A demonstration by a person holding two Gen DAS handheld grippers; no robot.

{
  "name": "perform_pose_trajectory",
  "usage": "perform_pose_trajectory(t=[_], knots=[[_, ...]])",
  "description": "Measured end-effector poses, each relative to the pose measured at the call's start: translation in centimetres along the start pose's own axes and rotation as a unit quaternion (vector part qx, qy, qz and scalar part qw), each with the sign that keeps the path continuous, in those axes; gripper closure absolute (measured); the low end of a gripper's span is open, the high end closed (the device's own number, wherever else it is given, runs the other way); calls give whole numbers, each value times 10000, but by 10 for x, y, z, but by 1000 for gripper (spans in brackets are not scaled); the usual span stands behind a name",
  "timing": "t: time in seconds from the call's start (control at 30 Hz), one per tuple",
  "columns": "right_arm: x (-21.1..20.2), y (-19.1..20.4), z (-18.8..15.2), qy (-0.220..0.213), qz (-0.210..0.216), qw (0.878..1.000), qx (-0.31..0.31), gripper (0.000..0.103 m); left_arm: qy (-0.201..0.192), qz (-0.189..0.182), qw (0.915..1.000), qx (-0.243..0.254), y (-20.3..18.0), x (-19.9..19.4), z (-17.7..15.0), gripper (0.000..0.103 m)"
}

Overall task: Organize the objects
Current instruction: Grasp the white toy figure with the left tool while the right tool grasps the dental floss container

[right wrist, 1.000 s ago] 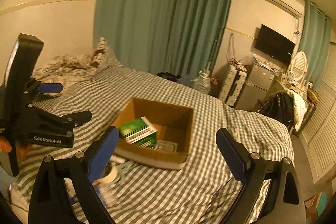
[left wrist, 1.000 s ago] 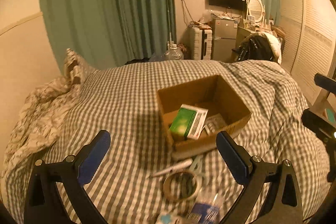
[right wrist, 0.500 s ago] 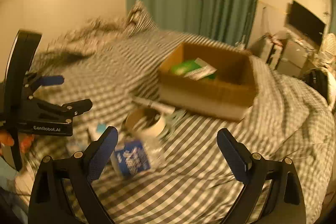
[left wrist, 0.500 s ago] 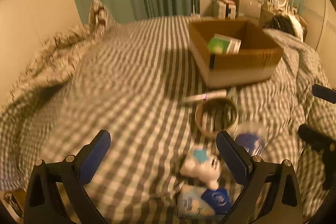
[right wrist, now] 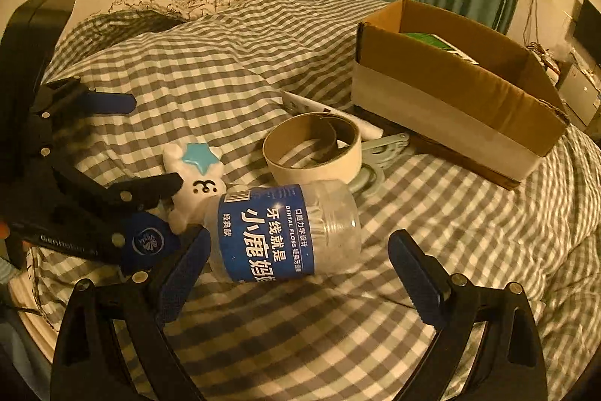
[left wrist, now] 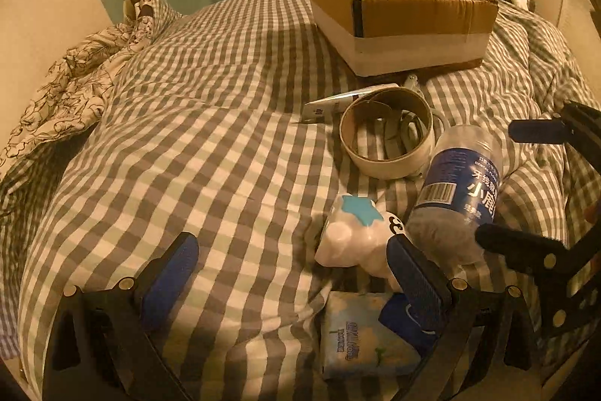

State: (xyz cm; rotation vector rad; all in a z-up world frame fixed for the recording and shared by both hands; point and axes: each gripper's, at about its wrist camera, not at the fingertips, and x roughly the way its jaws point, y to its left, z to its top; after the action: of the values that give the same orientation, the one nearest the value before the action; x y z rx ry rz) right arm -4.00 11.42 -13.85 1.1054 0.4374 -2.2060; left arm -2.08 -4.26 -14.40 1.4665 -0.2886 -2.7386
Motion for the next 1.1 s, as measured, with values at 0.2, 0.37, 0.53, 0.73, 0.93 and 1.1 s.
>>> perform_pose_trajectory(t=[0.2, 0.37, 0.53, 0.73, 0.93, 1.1], knots=[[13, 12, 3, 147, -85, 9991, -387, 7, 18, -25, 10000, 19, -1, 1, 1, 0], [35, 1, 3, 303, 185, 9991, -233, 7, 93, -14, 10000, 13, 0, 4, 2, 1], [39, -5, -3, 354, 284, 9989, -68, 15, 165, -13, 9998, 72, -3, 5, 2, 1], [15, -20, -9, 185, -151, 9994, 243, 15, 350, -233, 9987, 289, -21, 14, 5, 1], [-13, -50, -16, -86, -287, 9964, 788, 15, 694, -252, 9963, 434, -42, 37, 10, 2], [-22, -56, -16, -170, -415, 9951, 884, 15, 745, -316, 9949, 601, -58, 44, 5, 24]])
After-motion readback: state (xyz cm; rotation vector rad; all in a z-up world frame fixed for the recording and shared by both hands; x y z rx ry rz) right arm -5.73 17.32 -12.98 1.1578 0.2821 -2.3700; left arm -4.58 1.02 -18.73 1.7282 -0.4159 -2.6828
